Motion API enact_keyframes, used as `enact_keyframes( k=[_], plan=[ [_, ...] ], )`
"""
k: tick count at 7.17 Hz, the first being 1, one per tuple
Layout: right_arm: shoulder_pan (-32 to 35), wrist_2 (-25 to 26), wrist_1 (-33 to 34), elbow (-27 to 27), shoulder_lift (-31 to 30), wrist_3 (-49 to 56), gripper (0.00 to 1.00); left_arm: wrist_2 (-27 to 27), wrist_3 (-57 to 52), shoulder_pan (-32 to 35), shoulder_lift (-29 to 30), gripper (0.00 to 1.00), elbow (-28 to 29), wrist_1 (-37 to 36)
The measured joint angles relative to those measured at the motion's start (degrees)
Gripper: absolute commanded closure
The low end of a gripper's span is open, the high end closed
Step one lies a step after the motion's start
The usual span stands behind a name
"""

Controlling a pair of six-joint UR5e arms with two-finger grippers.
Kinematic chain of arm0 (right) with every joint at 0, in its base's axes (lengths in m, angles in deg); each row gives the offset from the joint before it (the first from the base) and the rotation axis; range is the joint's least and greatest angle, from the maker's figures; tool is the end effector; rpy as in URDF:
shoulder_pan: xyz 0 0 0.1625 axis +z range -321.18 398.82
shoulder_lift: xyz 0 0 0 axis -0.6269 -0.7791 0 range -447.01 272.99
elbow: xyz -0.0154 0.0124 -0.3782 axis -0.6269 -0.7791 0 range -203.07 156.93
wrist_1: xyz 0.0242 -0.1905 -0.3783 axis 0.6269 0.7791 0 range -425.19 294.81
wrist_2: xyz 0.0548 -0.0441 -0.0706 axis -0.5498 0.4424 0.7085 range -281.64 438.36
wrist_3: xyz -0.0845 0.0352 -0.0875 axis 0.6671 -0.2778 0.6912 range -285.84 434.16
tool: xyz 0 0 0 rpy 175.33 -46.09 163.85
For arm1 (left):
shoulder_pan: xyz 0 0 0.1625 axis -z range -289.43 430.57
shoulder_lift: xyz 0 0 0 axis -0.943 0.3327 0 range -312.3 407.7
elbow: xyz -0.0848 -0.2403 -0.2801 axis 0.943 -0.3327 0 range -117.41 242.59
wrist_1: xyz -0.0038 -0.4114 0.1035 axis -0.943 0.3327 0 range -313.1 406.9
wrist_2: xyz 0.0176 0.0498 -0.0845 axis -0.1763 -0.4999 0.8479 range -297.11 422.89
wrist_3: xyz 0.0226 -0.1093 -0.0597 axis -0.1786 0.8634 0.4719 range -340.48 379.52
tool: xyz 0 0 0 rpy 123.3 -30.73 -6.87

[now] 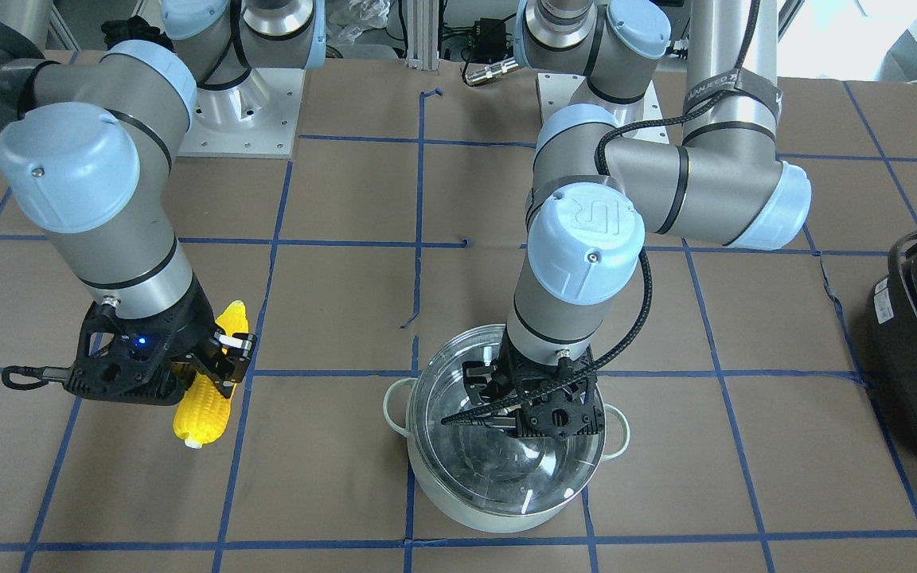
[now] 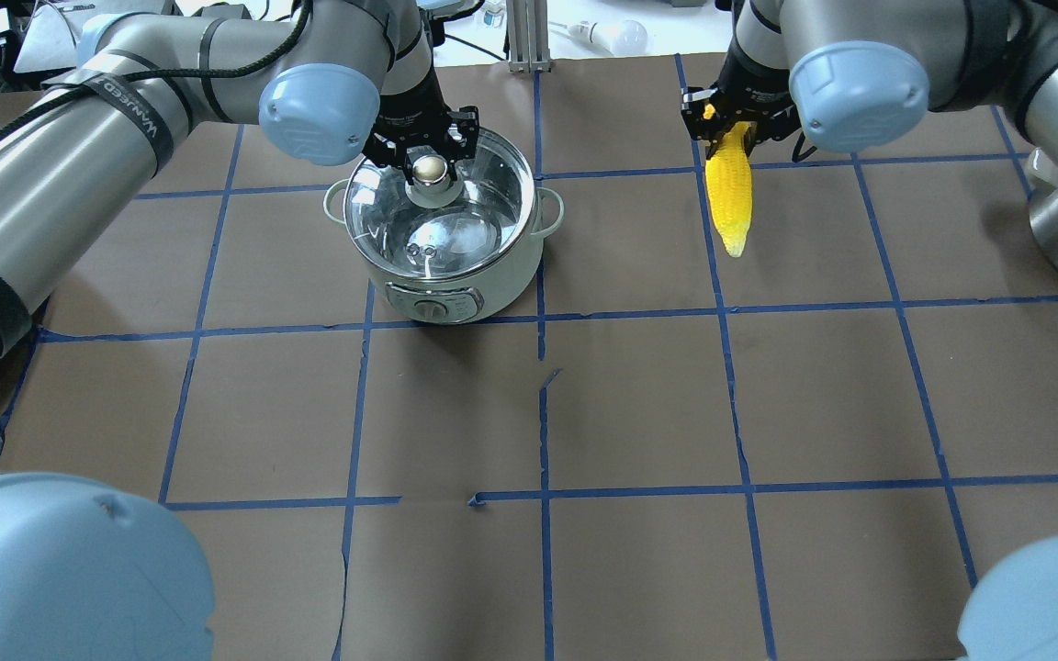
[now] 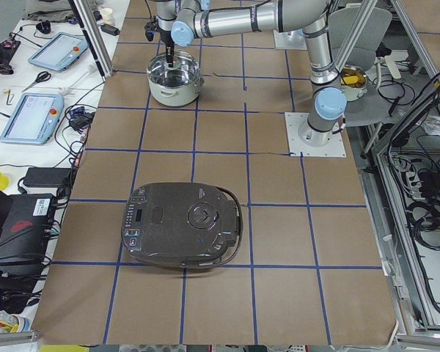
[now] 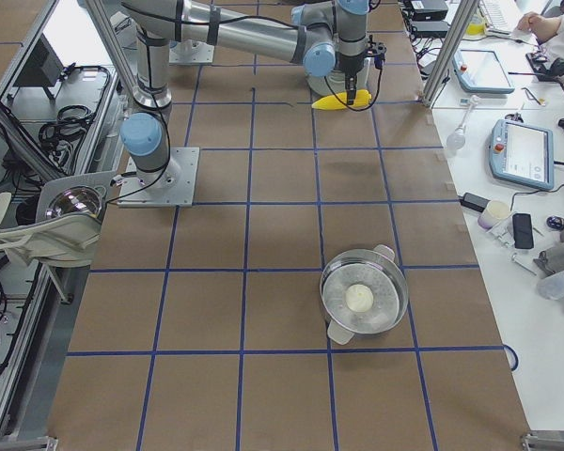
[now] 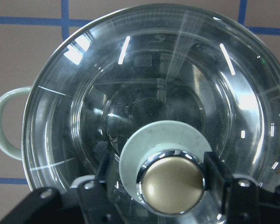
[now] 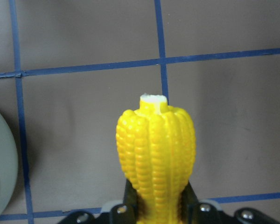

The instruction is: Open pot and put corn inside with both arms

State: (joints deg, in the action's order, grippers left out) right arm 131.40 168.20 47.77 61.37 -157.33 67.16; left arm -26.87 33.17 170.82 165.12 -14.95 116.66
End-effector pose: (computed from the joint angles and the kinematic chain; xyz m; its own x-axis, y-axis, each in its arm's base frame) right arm 0.1621 -0.6294 0.3110 -0.9969 0.0752 -0.0215 0.0776 0.9853 -0.1522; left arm -0.2517 -0.6397 0.2778 -0.9980 -0.0579 0.0257 -0.0599 0.9943 -0.0885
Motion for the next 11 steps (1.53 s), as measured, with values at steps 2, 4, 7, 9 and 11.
enact_keyframes(
  k=[2,4,7,9,11],
  plan=[
    [0.58,-2.35,-0.29,-1.21,1.17,-1.27,1.0,-0.13,-0.34,-0.1,-1.74,1.0,1.7,1.3],
    [0.94,-6.12,-0.06,-2.08,1.55,-5.0,1.0,-0.85,-3.85,-2.27,-3.72,1.0,2.4,5.45],
    [6.35,-6.58,0.08,-9.15,6.1,-14.94,1.0,-1.65,-12.98,-12.16,-7.31,1.0,1.22,14.98],
    [11.38,-6.47,0.09,-16.75,11.45,-21.26,1.0,-2.09,-20.66,-18.37,-9.13,1.0,-2.43,16.02],
    [16.71,-5.85,0.09,-21.86,15.08,-20.87,1.0,-2.16,-27.41,-23.29,-11.38,1.0,-9.08,11.83]
  ],
)
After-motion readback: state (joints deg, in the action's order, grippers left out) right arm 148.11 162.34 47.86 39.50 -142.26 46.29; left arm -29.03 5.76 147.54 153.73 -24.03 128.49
